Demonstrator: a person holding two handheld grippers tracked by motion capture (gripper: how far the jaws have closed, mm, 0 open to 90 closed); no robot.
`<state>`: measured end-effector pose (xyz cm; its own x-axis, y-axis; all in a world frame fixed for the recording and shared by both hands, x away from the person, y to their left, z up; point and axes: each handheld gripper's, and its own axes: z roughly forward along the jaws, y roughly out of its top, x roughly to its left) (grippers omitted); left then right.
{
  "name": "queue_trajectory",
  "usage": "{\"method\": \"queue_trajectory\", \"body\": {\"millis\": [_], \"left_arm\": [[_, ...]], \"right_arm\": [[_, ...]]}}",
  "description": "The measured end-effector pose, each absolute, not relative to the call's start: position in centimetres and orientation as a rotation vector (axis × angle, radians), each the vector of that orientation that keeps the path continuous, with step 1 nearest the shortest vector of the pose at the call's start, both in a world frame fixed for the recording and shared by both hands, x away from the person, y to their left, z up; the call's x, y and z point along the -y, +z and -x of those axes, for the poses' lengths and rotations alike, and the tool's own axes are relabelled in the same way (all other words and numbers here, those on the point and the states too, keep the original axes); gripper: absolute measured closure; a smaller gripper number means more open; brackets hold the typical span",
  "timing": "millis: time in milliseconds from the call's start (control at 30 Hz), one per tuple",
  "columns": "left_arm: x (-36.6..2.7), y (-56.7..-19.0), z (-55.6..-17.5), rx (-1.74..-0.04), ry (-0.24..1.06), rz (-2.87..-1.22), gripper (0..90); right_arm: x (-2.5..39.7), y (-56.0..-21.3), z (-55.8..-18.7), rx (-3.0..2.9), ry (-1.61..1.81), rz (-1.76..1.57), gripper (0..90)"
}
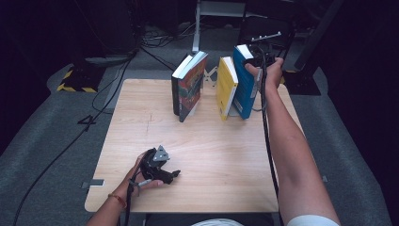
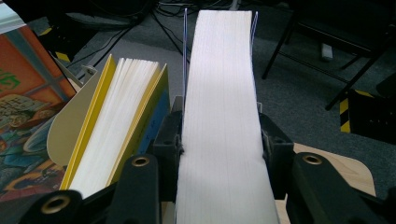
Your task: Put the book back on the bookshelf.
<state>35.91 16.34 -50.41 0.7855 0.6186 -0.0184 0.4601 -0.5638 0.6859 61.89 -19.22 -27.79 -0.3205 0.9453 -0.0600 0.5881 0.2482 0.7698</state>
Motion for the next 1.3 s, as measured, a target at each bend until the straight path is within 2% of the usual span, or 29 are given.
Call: {"method": "queue_trajectory", "body": {"millis": [567,1300], "left_arm": [[-16.3,-50.4,-35.9,-0.794,0.29,-2.27,13.9],[-16.3,-50.4,-35.9,-0.796,0.29,-2.269,13.9]], "right_arm": [[20.7,-29.5,-61.9,-2.0,0.955,-1.415,58.5],[20.8,-29.0,-60.9,-2.074,0.943,-1.361,54.3]]}}
